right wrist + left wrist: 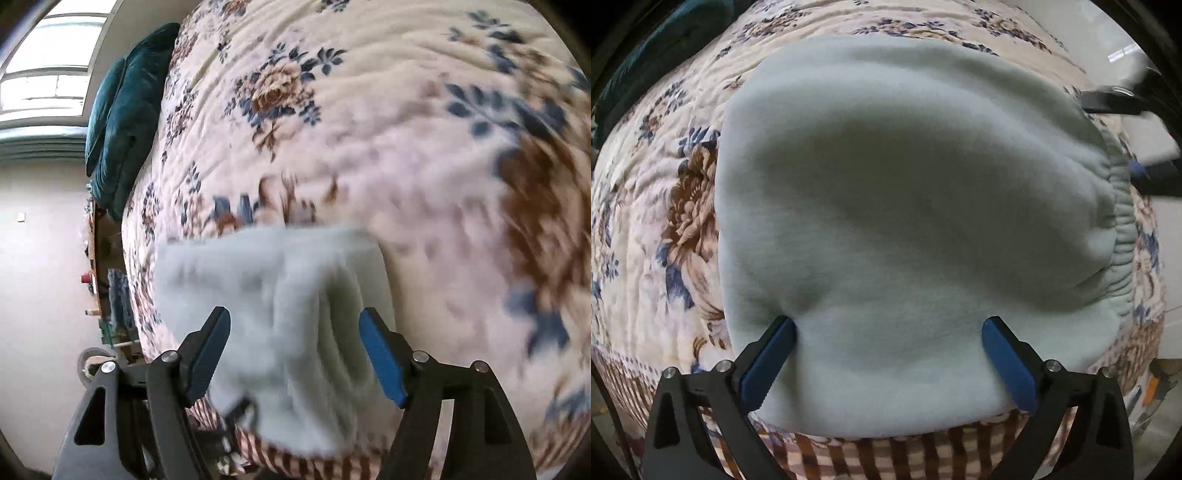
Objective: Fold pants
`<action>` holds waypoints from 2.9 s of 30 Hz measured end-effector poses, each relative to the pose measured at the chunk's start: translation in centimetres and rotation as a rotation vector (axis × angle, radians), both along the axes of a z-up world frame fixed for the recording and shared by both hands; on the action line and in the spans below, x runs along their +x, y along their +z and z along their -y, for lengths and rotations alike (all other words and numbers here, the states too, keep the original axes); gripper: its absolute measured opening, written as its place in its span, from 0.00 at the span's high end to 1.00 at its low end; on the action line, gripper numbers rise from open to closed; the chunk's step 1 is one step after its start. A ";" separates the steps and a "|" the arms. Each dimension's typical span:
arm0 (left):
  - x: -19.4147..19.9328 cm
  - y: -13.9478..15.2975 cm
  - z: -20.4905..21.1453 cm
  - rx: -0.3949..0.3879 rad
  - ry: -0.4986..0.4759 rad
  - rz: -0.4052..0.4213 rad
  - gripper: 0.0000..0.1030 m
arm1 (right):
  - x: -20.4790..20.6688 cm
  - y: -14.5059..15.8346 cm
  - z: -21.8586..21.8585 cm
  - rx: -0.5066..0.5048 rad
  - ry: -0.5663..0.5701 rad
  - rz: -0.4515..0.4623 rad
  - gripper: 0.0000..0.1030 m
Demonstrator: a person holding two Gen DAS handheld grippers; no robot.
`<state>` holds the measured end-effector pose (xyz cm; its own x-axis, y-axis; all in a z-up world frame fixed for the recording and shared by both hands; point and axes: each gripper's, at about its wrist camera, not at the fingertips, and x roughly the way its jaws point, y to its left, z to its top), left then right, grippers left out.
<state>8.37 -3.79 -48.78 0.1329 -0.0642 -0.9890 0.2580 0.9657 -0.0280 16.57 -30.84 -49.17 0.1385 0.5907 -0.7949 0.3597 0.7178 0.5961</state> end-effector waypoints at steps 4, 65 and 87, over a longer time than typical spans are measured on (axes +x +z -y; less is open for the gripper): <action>-0.9 -0.2 0.5 0.011 -0.032 0.040 0.00 | 3.2 -1.2 -0.3 -0.064 0.002 -0.028 0.72; 12.1 -6.0 -14.1 -0.951 0.305 -0.252 0.00 | -1.0 -8.9 -0.3 0.136 0.066 0.072 0.00; 14.0 -0.2 -11.0 -0.993 0.213 -0.260 0.00 | 2.4 -6.6 -3.3 0.388 0.093 0.158 0.03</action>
<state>22.42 7.24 -48.96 0.0273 -0.8629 -0.5046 -0.0425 0.5033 -0.8630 19.00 -27.57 -55.78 0.1729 0.8573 -0.4850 0.1865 0.4550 0.8708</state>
